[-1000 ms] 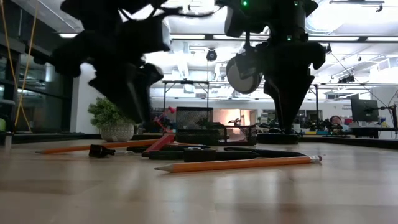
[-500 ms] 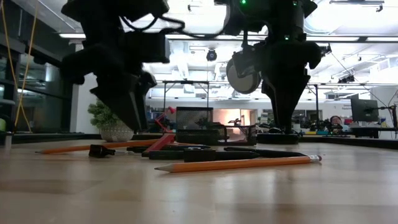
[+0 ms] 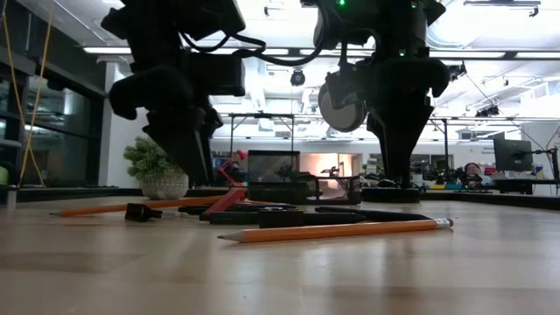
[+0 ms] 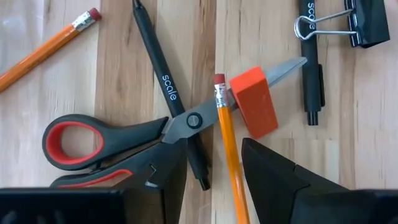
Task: Pick and place office supplies into organizer
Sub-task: Put the middle orange pencil into the black desk organizer
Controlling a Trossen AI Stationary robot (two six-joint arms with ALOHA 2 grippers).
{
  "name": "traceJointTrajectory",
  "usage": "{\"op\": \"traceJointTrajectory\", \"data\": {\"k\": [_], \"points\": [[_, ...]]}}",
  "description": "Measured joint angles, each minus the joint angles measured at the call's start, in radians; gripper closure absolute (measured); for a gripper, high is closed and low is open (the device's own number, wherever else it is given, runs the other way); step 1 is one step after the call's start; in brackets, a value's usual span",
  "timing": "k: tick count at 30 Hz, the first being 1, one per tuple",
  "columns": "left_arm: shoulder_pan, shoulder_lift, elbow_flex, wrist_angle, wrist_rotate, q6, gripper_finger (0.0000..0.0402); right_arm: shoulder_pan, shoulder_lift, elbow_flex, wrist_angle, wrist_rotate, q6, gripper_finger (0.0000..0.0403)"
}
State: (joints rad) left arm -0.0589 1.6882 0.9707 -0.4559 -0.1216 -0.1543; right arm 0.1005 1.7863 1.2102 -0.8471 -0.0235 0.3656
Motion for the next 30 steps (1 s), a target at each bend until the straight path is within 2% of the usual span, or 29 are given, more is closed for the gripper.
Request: {"op": "traceJointTrajectory", "data": {"k": [30], "points": [[0.0, 0.051, 0.0, 0.042, 0.054, 0.016, 0.0261, 0.0, 0.0, 0.0, 0.018, 0.006, -0.004, 0.0219]]}}
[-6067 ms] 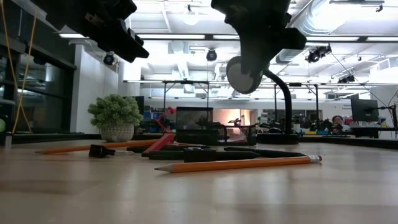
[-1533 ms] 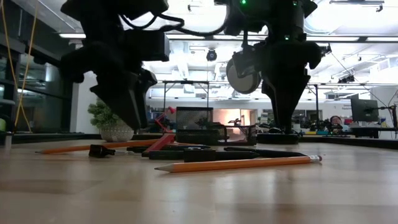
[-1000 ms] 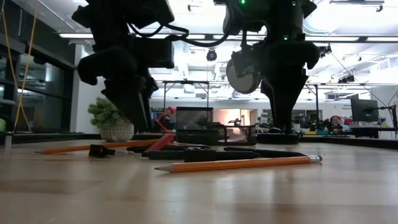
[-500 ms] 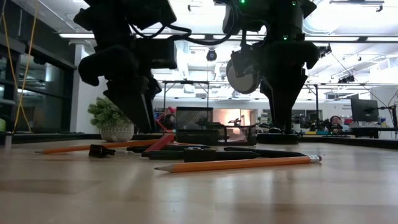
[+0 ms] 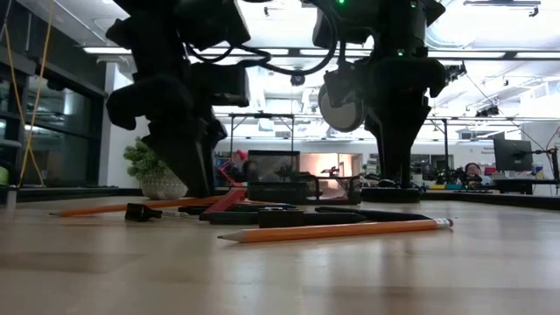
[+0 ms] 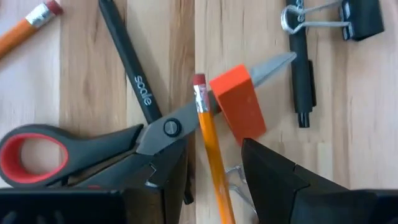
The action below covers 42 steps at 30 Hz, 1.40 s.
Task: Pick and place office supplies into organizer
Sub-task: Put the middle orange pencil into the black desk organizer
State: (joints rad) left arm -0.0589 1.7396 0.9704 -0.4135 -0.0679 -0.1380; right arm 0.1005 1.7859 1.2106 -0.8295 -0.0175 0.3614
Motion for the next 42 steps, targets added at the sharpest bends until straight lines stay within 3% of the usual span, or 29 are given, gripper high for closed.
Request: {"op": "traceJointTrajectory", "data": {"k": [42], "points": [[0.0, 0.0, 0.0, -0.007, -0.007, 0.028, 0.0261, 0.0, 0.0, 0.0, 0.02, -0.001, -0.003, 0.0219]]}}
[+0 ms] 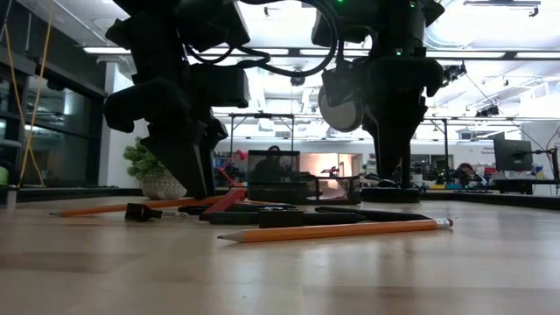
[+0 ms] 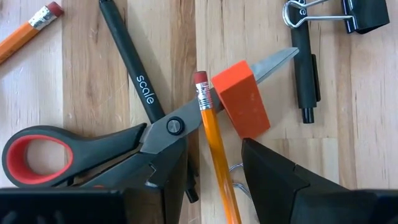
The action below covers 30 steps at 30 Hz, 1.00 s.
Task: Pick and place office supplies into organizer
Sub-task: Put the middle orange pencil into the black desk organizer
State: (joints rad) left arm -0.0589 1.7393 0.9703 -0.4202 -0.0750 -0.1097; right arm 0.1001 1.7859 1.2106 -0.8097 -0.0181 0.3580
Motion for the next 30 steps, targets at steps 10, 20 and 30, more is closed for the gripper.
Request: {"op": "traceJointTrajectory", "data": {"k": [10, 20, 30], "points": [[0.0, 0.0, 0.0, -0.001, -0.001, 0.0, 0.0261, 0.0, 0.0, 0.0, 0.0, 0.0, 0.0, 0.0219], [0.0, 0.0, 0.0, -0.001, -0.003, 0.0, 0.0261, 0.0, 0.0, 0.0, 0.0, 0.0, 0.0, 0.0219], [0.0, 0.014, 0.0, -0.011, 0.013, -0.003, 0.0261, 0.0, 0.0, 0.0, 0.0, -0.018, 0.0, 0.0219]]}}
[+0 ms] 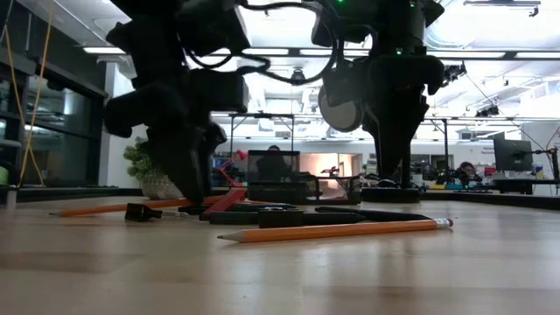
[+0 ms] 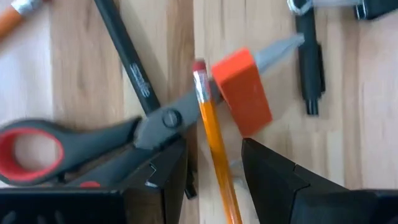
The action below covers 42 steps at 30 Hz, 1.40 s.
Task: Pick and place office supplies into organizer
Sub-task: Put the middle orange pencil into the black desk organizer
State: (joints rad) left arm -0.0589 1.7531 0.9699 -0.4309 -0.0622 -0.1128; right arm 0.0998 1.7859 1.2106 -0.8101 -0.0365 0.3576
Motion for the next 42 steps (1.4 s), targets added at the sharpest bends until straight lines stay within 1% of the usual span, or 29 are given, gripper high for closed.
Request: {"op": "traceJointTrajectory", "data": {"k": [3, 9, 13, 18, 26, 28, 33, 36, 42], "points": [[-0.001, 0.009, 0.002, 0.022, 0.003, 0.0, 0.0261, 0.0, 0.0, 0.0, -0.002, 0.0, 0.0, 0.0219], [-0.001, 0.012, 0.001, 0.015, 0.006, 0.0, 0.0262, 0.0, 0.0, 0.0, -0.002, 0.0, 0.0, 0.0219], [0.0, 0.012, 0.001, 0.014, 0.006, 0.001, 0.0275, 0.0, 0.0, 0.0, -0.002, 0.0, 0.0, 0.0219], [0.0, 0.012, 0.001, 0.014, 0.001, 0.002, 0.0306, 0.0, 0.0, 0.0, -0.001, 0.0, -0.003, 0.0219], [0.0, 0.012, 0.001, 0.016, 0.003, 0.003, 0.0383, 0.0, 0.0, 0.0, -0.001, 0.0, -0.003, 0.0219], [0.0, 0.012, 0.001, 0.017, 0.01, 0.004, 0.0394, 0.0, 0.0, 0.0, 0.0, 0.0, -0.002, 0.0219], [0.0, 0.012, 0.001, 0.017, 0.02, 0.004, 0.0387, 0.0, 0.0, 0.0, 0.0, 0.001, -0.003, 0.0219], [0.0, 0.012, 0.001, 0.017, 0.036, 0.004, 0.0396, 0.0, -0.003, 0.0, -0.003, 0.001, -0.003, 0.0219], [0.0, 0.012, 0.001, -0.005, 0.063, 0.004, 0.0398, -0.001, -0.041, 0.0, -0.012, 0.011, -0.003, 0.0219]]}}
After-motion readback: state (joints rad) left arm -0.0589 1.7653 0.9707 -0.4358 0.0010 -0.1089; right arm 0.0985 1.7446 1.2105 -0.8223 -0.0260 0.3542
